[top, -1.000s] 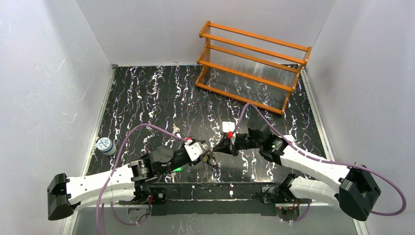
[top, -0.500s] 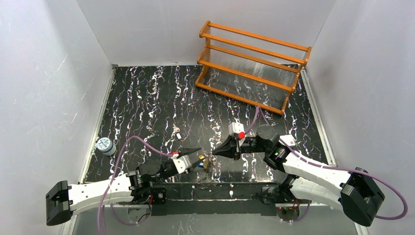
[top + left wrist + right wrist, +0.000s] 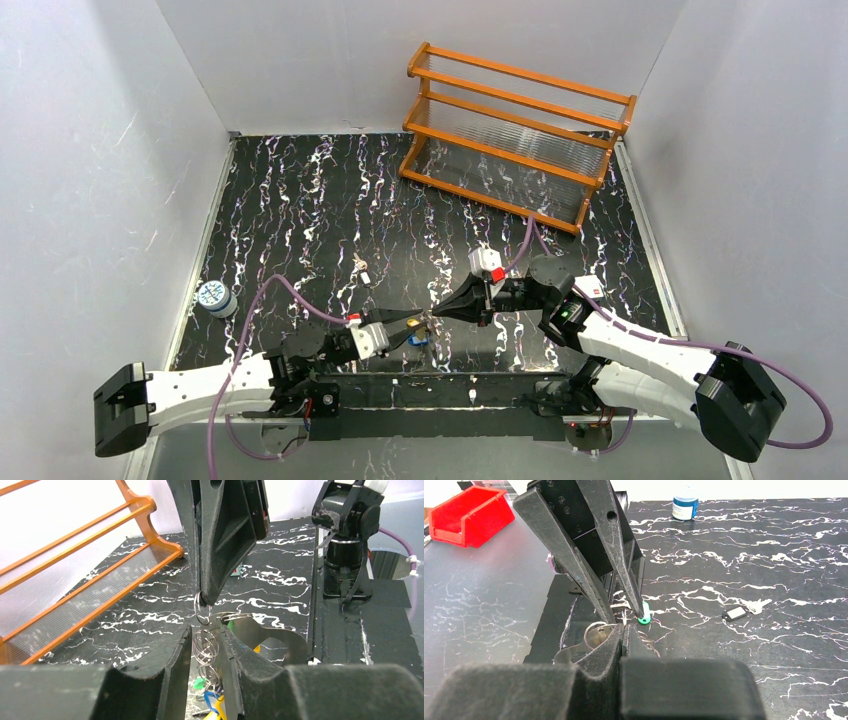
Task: Put the keys on the keyring
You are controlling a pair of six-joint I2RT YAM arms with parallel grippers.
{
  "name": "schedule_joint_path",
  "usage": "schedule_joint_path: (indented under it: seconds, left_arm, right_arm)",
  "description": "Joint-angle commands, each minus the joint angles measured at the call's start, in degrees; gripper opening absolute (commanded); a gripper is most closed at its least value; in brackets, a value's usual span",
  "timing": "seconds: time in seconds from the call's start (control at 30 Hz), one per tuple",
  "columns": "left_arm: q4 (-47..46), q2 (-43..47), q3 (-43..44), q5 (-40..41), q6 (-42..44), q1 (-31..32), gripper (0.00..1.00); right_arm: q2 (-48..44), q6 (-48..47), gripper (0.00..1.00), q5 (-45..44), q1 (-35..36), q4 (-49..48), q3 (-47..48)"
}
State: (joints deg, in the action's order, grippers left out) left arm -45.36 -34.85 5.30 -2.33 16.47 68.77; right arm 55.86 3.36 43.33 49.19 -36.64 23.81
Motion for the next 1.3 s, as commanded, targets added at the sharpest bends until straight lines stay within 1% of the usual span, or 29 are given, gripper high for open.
schedule_joint_path:
  seconds: [0.0,0.13,0.23,0.37,0.53,0.6,0.67,0.73,0.97,1.07,1.27]
  left_arm:
    - [-4.32,0.30,0.32,-1.30,-0.71,0.19,0.26]
    - [-4.56,1.89,-0.21,1.52,-1.74,0.16,0.28]
    - [-4.56,3.09,-0.63,3.58,-1.97,0.17,0.26]
    - [-4.57,3.84,-0.95,4.12,-2.42,0.18,0.23]
    - [-4.56,2.20,-0.20,3.20,-3.16,0.19,0.22]
    - [-4.57,0.74,0.32,2.38,-3.40,0.21,0.25]
    - [-4.60,-0.66,0.69,2.33,-3.73,0.19,0.32]
    - [-4.72,-1.55,0.85,0.69,-3.98,0.19,0.32]
    - [-6.19,-1.27,0.85,1.29,-3.89,0.15,0.24]
    - [-6.72,-0.89,0.85,1.11,-3.95,0.20,0.19]
    - [-7.94,-1.16,0.72,0.53,-4.74,0.19,0.18]
  right_arm:
    - [-0.42,0.69,0.01,0.80,-0.12,-5.19,0.27]
    - [-0.58,0.89,0.01,0.62,-0.07,-5.51,0.11]
    - [-0.61,1.18,0.01,0.67,-0.11,-5.87,0.01]
    - [-0.63,1.21,0.01,0.74,-0.15,-6.03,0.17]
    - [-0.51,1.39,0.01,0.97,-0.13,-6.20,0.36]
    - [-0.40,1.51,0.01,0.97,-0.11,-6.33,0.42]
    - [-0.28,1.51,0.01,1.08,-0.07,-6.42,0.52]
    - [-0.16,1.62,0.01,1.21,-0.11,-6.42,0.62]
    - [-0.04,1.70,0.01,1.46,-0.06,-6.34,0.71]
    - [0.12,1.78,0.01,1.53,-0.08,-6.47,0.79]
    - [0.48,1.99,0.01,1.75,-0.11,-6.60,1.02]
